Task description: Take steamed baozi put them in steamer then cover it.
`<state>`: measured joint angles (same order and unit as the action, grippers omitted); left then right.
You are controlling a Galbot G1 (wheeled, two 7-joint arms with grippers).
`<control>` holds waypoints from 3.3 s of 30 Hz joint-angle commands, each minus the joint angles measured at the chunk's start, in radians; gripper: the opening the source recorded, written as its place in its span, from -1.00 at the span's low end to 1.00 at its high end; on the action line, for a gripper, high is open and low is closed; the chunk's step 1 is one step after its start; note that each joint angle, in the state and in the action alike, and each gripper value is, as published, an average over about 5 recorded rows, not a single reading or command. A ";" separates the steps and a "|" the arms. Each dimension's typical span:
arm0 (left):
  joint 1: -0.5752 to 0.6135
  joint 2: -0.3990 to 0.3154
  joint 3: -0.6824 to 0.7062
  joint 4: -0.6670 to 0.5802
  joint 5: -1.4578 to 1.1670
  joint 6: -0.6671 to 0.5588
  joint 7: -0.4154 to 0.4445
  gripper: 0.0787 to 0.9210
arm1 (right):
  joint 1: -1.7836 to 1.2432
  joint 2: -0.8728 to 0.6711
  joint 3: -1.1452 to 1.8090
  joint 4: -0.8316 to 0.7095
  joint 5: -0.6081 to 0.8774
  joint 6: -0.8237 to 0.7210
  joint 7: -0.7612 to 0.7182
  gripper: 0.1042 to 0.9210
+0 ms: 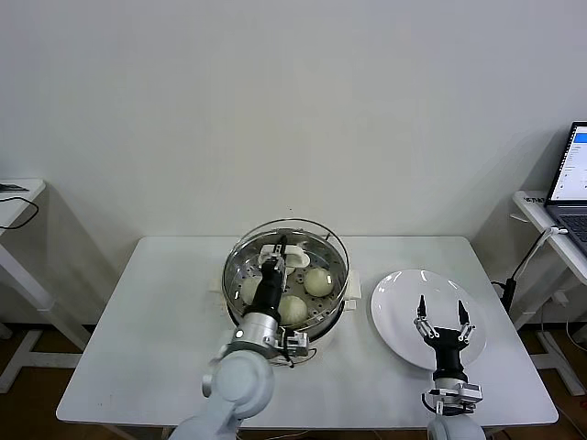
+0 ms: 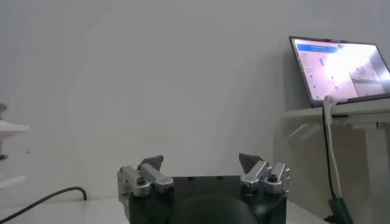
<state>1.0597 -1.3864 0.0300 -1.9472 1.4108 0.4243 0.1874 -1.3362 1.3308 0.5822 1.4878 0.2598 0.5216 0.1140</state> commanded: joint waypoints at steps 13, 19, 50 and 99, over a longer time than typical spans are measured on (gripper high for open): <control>-0.039 -0.019 0.040 0.081 0.080 0.043 0.049 -0.73 | 0.003 0.003 -0.002 -0.009 -0.002 0.002 -0.004 0.76; -0.041 -0.014 0.037 0.081 0.080 0.042 0.063 -0.73 | 0.003 0.002 -0.002 -0.009 -0.002 0.004 -0.004 0.76; -0.038 -0.016 0.024 0.082 0.099 0.036 0.083 -0.64 | 0.010 0.012 -0.005 -0.020 -0.008 0.009 -0.006 0.76; 0.319 0.081 -0.796 0.127 -1.446 -0.622 -0.188 0.77 | -0.088 -0.040 -0.044 0.176 0.084 -0.168 0.018 0.76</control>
<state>1.3676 -1.2943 -0.4774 -2.0953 0.6092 0.1448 0.0155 -1.4044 1.2966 0.5403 1.6330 0.3197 0.3768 0.1320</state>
